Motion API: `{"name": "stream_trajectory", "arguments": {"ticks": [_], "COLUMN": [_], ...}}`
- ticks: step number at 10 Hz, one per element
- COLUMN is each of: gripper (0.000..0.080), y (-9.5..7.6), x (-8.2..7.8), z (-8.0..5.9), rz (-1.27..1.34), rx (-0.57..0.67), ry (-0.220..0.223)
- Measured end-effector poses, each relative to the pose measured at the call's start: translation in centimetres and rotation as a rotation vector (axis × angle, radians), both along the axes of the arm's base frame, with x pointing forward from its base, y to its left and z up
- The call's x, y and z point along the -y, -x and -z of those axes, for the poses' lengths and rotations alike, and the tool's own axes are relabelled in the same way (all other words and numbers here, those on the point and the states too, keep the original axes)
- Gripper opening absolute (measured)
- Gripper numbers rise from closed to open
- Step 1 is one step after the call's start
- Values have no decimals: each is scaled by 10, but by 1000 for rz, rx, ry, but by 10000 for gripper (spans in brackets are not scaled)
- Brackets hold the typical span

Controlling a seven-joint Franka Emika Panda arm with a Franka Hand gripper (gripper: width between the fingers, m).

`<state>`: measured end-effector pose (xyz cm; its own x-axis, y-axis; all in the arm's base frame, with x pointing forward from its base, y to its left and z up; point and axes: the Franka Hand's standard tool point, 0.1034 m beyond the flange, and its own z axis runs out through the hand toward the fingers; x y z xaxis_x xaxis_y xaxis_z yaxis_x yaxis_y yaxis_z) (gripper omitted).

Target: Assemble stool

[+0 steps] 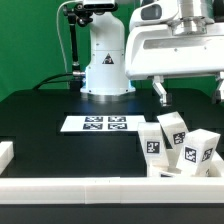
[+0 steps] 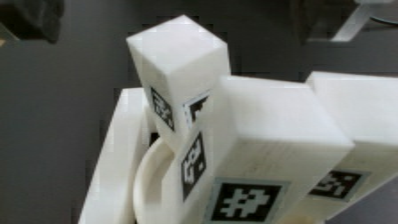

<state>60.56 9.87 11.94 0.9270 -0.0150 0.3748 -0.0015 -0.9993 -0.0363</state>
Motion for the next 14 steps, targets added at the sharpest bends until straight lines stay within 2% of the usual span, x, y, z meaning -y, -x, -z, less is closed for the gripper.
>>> {"name": "stream_trajectory", "arguments": {"ticks": [3, 5, 8, 9, 13, 14], "gripper": [649, 649, 649, 649, 649, 649], "y": [4, 14, 12, 9, 7, 7], "x": [-2, 3, 4, 7, 16, 17], "z": [1, 2, 2, 2, 4, 4], "rz": [-17, -22, -45, -111, -584, -622], "rx": [-220, -365, -379, -366, -336, -334], "ry": [-12, -21, -17, -2, 108, 117]}}
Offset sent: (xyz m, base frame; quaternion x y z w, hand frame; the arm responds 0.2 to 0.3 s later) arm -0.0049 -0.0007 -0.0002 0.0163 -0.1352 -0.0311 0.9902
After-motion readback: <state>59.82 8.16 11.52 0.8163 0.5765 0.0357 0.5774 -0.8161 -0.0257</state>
